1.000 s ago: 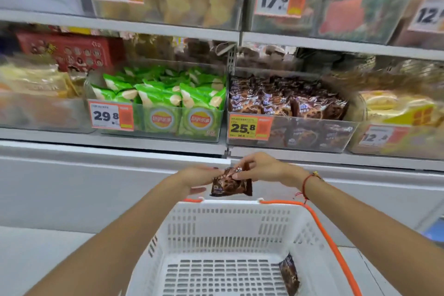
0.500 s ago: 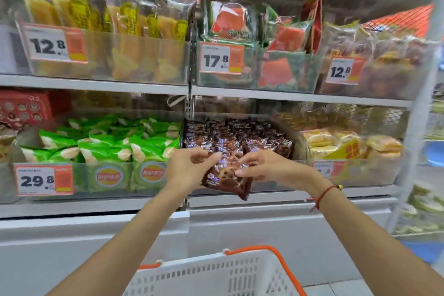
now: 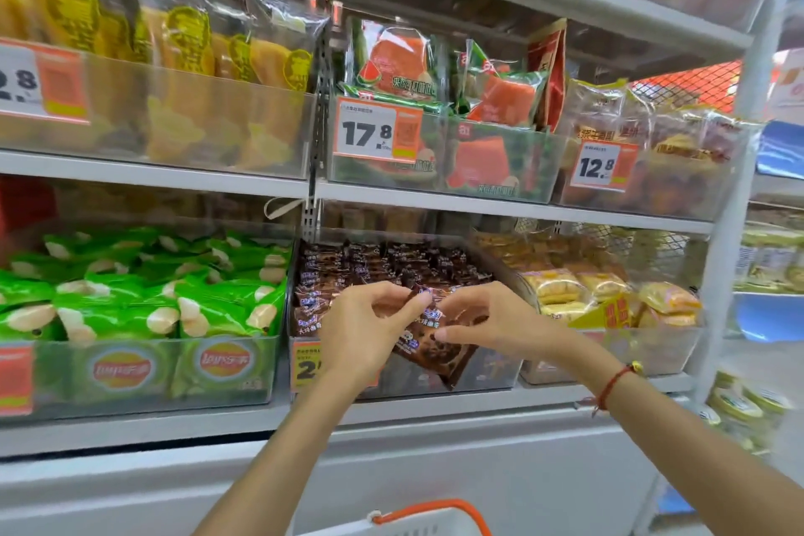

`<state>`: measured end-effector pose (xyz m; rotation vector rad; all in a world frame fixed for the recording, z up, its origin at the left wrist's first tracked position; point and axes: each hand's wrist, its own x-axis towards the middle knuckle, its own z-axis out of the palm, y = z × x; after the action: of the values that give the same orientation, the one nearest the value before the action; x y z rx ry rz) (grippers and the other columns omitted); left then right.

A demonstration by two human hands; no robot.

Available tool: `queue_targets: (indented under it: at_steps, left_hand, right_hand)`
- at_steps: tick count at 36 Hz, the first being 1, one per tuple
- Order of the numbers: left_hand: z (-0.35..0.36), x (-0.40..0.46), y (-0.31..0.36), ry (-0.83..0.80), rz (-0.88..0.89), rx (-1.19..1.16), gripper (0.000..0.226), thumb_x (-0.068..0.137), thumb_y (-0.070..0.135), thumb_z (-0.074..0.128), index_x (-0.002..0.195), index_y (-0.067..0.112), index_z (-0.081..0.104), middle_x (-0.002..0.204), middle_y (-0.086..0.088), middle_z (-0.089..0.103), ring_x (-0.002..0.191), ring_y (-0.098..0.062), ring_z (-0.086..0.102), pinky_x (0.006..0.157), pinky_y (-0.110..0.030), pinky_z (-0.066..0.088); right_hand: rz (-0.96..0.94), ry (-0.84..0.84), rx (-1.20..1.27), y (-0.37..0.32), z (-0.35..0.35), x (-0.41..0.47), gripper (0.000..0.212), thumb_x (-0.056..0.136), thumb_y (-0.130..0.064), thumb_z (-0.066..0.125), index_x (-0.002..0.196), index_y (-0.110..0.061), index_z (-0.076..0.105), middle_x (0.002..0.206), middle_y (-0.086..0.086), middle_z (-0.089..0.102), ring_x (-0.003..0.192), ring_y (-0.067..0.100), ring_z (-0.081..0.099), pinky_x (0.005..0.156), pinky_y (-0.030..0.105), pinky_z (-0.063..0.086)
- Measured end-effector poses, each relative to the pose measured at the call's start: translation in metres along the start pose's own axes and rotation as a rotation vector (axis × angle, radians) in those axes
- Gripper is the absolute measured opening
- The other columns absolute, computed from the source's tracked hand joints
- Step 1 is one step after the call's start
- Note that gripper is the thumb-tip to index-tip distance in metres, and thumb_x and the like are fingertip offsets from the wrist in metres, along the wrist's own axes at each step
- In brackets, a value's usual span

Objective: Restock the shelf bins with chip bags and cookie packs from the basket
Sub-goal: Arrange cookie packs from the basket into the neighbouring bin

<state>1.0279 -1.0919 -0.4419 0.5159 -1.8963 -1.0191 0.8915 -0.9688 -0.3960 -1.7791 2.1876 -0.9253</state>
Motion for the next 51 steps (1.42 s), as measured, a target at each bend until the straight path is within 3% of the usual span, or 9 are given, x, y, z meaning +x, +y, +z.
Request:
queue_targets:
  at_steps: [7, 15, 19, 24, 27, 30, 34, 41, 51]
  left_hand:
    - [-0.022, -0.002, -0.022, 0.309, 0.018, 0.541, 0.055, 0.071, 0.056, 0.074, 0.117, 0.028, 0.06, 0.122, 0.009, 0.056, 0.113, -0.017, 0.05, 0.094, -0.035, 0.039]
    - [-0.036, -0.009, -0.037, 0.229, -0.05, 0.796, 0.088, 0.078, 0.056, 0.067, 0.145, 0.013, 0.031, 0.146, -0.006, 0.036, 0.133, -0.025, 0.032, 0.106, -0.037, 0.032]
    - [-0.037, -0.006, -0.032, 0.194, -0.107, 0.832, 0.097, 0.078, 0.062, 0.063, 0.149, 0.012, 0.02, 0.15, -0.007, 0.029, 0.135, -0.025, 0.028, 0.107, -0.036, 0.029]
    - [-0.036, -0.005, -0.03, 0.186, -0.123, 0.9, 0.102, 0.077, 0.067, 0.061, 0.149, 0.009, 0.018, 0.149, -0.01, 0.03, 0.135, -0.027, 0.029, 0.107, -0.036, 0.03]
    - [-0.037, -0.004, -0.032, 0.192, -0.125, 0.917, 0.104, 0.075, 0.069, 0.061, 0.148, 0.007, 0.022, 0.148, -0.011, 0.033, 0.134, -0.028, 0.031, 0.106, -0.038, 0.031]
    - [-0.036, -0.005, -0.032, 0.195, -0.107, 0.926, 0.103, 0.074, 0.071, 0.06, 0.147, 0.006, 0.026, 0.146, -0.013, 0.036, 0.132, -0.03, 0.033, 0.104, -0.039, 0.033]
    - [-0.04, -0.006, -0.034, 0.174, -0.095, 0.967, 0.108, 0.068, 0.078, 0.057, 0.146, 0.008, 0.03, 0.144, -0.012, 0.037, 0.13, -0.029, 0.035, 0.102, -0.039, 0.034]
    - [-0.041, -0.007, -0.039, 0.173, -0.082, 0.987, 0.109, 0.065, 0.079, 0.059, 0.144, 0.008, 0.034, 0.141, -0.013, 0.039, 0.126, -0.031, 0.037, 0.099, -0.04, 0.037]
    - [-0.04, -0.003, -0.033, 0.129, -0.107, 0.982, 0.11, 0.063, 0.075, 0.065, 0.143, 0.005, 0.034, 0.144, -0.014, 0.036, 0.129, -0.032, 0.034, 0.102, -0.043, 0.034]
  right_hand:
    - [0.134, 0.122, -0.341, 0.024, -0.072, 0.014, 0.022, 0.081, -0.027, 0.074, 0.101, -0.019, 0.071, 0.089, 0.001, 0.071, 0.087, 0.021, 0.066, 0.08, 0.035, 0.053]
    - [0.234, 0.092, -0.702, 0.044, -0.096, 0.04, 0.03, 0.083, -0.027, 0.073, 0.111, -0.015, 0.071, 0.065, -0.01, 0.053, 0.07, 0.016, 0.052, 0.063, 0.025, 0.037]
    - [0.25, -0.03, -0.788, 0.04, -0.081, 0.056, 0.031, 0.083, -0.026, 0.073, 0.112, -0.017, 0.071, 0.077, -0.004, 0.06, 0.076, 0.016, 0.054, 0.069, 0.023, 0.039]
    - [0.246, -0.087, -0.747, 0.048, -0.06, 0.067, 0.032, 0.082, -0.024, 0.075, 0.113, -0.017, 0.071, 0.07, -0.011, 0.057, 0.07, 0.013, 0.054, 0.071, 0.025, 0.043]
    - [0.199, -0.016, -0.691, 0.063, -0.052, 0.067, 0.03, 0.081, -0.023, 0.075, 0.11, -0.019, 0.072, 0.097, 0.002, 0.07, 0.089, 0.019, 0.064, 0.077, 0.026, 0.046]
    - [0.154, 0.054, -0.675, 0.076, -0.056, 0.064, 0.029, 0.08, -0.024, 0.076, 0.109, -0.022, 0.073, 0.109, -0.002, 0.07, 0.098, 0.018, 0.064, 0.083, 0.027, 0.049]
    - [0.116, 0.098, -0.762, 0.094, -0.054, 0.045, 0.03, 0.083, -0.03, 0.073, 0.113, -0.028, 0.07, 0.112, -0.004, 0.062, 0.103, 0.018, 0.058, 0.084, 0.031, 0.047]
    - [0.058, 0.372, -0.718, 0.109, -0.029, 0.028, 0.025, 0.082, -0.034, 0.073, 0.107, -0.032, 0.071, 0.111, -0.009, 0.069, 0.094, 0.013, 0.065, 0.066, 0.019, 0.041]
    - [0.094, 0.2, -0.769, 0.101, -0.033, 0.024, 0.035, 0.09, -0.024, 0.063, 0.125, -0.027, 0.061, 0.121, 0.0, 0.065, 0.109, 0.022, 0.059, 0.091, 0.036, 0.049]
